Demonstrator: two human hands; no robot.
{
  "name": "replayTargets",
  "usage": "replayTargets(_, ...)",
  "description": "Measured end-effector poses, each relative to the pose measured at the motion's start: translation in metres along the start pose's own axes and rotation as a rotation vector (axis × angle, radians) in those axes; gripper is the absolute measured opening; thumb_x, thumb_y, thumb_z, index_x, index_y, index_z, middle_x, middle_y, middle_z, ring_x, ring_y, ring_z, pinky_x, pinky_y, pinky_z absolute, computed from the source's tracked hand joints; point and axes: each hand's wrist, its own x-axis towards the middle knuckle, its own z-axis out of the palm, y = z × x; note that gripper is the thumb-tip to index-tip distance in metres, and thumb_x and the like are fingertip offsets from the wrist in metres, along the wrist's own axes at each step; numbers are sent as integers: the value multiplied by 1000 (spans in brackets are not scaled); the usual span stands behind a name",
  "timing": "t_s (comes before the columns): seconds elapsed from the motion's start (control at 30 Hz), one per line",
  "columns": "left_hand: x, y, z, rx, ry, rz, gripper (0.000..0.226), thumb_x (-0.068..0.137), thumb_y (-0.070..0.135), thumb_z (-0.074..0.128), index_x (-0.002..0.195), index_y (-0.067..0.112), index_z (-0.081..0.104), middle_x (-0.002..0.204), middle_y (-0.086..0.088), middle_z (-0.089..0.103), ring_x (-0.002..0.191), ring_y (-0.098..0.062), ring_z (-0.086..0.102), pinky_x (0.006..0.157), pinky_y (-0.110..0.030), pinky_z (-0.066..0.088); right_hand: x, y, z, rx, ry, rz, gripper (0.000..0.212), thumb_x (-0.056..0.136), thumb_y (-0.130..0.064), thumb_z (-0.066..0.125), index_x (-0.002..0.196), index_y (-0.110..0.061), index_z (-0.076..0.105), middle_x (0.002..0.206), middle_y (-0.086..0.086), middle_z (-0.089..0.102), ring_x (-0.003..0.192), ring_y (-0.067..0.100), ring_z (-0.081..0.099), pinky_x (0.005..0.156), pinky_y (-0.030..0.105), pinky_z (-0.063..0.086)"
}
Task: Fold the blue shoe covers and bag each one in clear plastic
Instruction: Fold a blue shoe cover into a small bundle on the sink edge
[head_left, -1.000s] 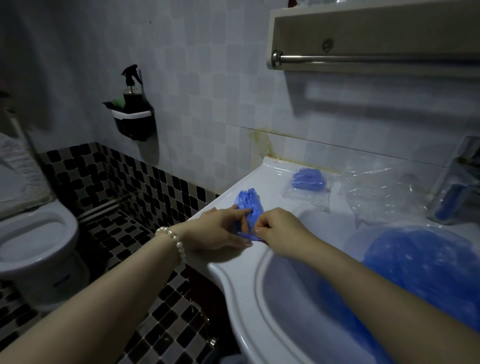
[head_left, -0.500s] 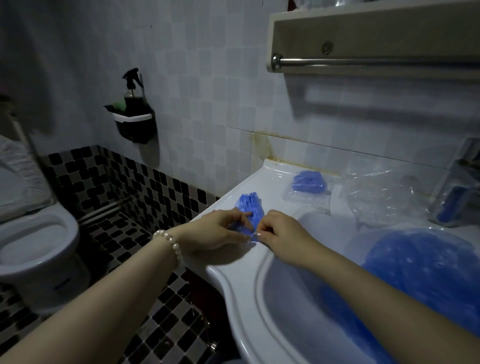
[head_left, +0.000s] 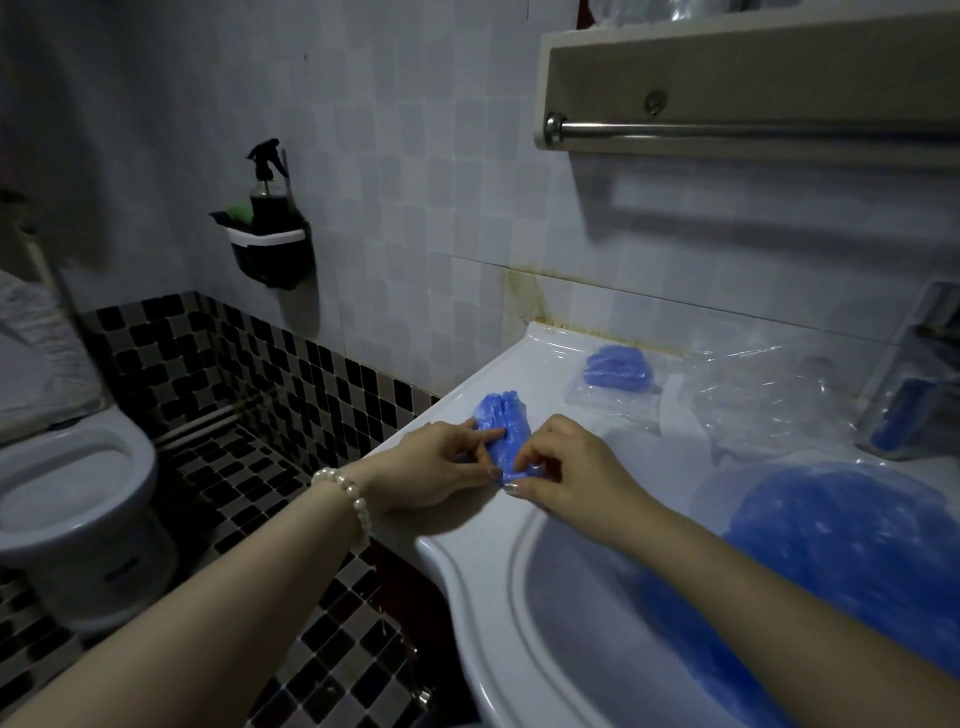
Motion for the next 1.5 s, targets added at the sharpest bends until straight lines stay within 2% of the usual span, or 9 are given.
replayTargets(0.13,-2,3,2,-37,40,30,8,81,34,69,80,33,61,134,12,55,133,-3,39,112,-33,29,9,-3,3,-63,-2,27,16,87,-19,64,72,-16,59,90,-1,48,79,15,52,75,26,43)
replayTargets(0.2,-3,3,3,-85,61,56,25,70,43,72,90,33,62,123,10,62,123,-5,51,109,-33,36,14,-4,3,-81,-19,96,27,89,-17,58,63,-19,52,93,3,48,83,18,53,77,29,44)
replayTargets(0.3,-4,2,4,-53,42,58,17,76,30,75,87,33,61,125,12,61,123,1,49,109,-37,36,19,-5,2,-149,-37,164,35,90,-17,52,57,-23,46,95,4,48,89,24,55,80,35,45)
replayTargets(0.63,1,-2,8,-61,144,49,25,84,14,70,66,30,61,122,8,64,121,-3,52,106,-40,38,4,5,9,28,116,4,17,73,-25,79,81,-19,64,85,-5,52,70,5,51,67,19,43)
replayTargets(0.73,-3,3,7,-26,121,44,10,79,34,72,73,31,63,122,12,64,121,-4,52,106,-40,38,10,3,6,-68,76,-19,13,82,-23,71,81,-11,67,86,-4,48,76,11,50,73,23,41)
replayTargets(0.83,-8,6,7,-1,128,86,36,66,54,66,97,35,62,111,11,66,109,-12,59,100,-42,43,16,-2,6,-255,17,-39,19,92,-24,57,89,-9,67,94,0,48,94,19,47,85,32,39)
replayTargets(1.07,-16,14,6,-77,207,146,21,77,9,76,95,15,66,125,5,57,114,2,52,96,-4,33,20,-6,2,-334,-129,92,24,99,-22,42,79,-16,54,106,7,51,103,23,45,90,34,35)
replayTargets(1.27,-11,13,10,89,251,103,9,78,18,76,79,22,67,113,10,55,105,-11,57,97,-31,43,19,-4,1,-263,-117,103,22,97,-23,45,79,-14,54,102,7,54,99,23,47,91,37,36)
replayTargets(1.5,-6,12,11,60,285,41,9,83,17,70,75,13,70,106,13,57,102,-14,59,96,-35,43,6,14,3,113,75,-30,20,73,-22,79,78,-26,61,82,-8,52,73,9,52,73,26,46)
